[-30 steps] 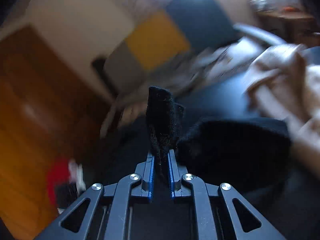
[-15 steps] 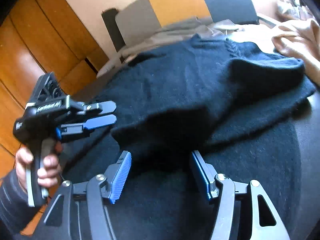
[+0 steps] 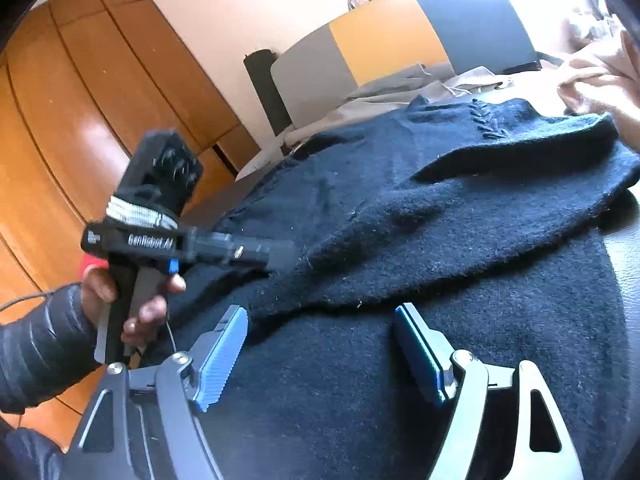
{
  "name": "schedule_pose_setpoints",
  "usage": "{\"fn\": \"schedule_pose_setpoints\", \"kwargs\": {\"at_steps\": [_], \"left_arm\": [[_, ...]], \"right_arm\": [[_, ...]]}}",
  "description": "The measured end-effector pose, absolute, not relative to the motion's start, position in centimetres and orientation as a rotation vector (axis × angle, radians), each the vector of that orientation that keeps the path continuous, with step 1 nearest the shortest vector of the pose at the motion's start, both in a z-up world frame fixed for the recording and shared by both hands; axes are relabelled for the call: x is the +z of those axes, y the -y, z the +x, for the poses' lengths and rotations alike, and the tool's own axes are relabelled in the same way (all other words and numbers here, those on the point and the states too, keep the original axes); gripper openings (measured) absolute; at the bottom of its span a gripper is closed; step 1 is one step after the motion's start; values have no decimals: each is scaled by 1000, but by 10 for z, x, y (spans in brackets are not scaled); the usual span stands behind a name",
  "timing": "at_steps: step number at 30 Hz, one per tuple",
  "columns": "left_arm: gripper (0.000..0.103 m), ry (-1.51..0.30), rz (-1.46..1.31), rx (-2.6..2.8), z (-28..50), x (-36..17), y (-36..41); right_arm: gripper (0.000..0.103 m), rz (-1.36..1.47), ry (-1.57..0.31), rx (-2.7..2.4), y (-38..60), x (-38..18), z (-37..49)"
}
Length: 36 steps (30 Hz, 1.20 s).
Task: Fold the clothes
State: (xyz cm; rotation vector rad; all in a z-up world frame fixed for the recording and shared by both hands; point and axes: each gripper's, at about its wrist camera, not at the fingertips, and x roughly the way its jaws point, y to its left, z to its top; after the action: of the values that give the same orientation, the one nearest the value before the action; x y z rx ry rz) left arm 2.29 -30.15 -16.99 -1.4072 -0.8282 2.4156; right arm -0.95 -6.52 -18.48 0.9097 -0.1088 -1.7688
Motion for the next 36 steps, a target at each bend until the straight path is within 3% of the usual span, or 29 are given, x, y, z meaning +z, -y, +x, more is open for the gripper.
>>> {"fn": "schedule_pose_setpoints", "kwargs": {"at_steps": [4,6,9,11,12,16,22,25,30,36], "left_arm": [[45,834,-1455,2443,19,-167,291],[41,732,-1508,2483,15,-162,281],[22,637,-1563,2551,14,-157,274],[6,657,-1566,2571,15,-155,275],[3,661,-1569,2597,16,-152,276],[2,691,-1471,2676,29,-121,289],[2,784,-1145,2873,27,-23,342],[2,774,-1066,2974,28,13,375],[2,749,-1117,3080,36,29,426],[2,908,-1243,3050,65,-16,467]], "right_arm": [[85,894,97,-1751,67,-184,-7],[87,889,91,-1748,69,-184,-7],[88,886,86,-1749,69,-184,-7],[89,884,83,-1750,70,-184,-6],[89,883,81,-1750,70,-184,-6],[90,887,71,-1752,71,-184,-6],[91,1020,45,-1738,78,-174,-15],[98,1085,91,-1744,71,-167,-27],[99,1112,123,-1814,51,-167,-41],[99,1137,175,-1859,40,-163,-57]]}}
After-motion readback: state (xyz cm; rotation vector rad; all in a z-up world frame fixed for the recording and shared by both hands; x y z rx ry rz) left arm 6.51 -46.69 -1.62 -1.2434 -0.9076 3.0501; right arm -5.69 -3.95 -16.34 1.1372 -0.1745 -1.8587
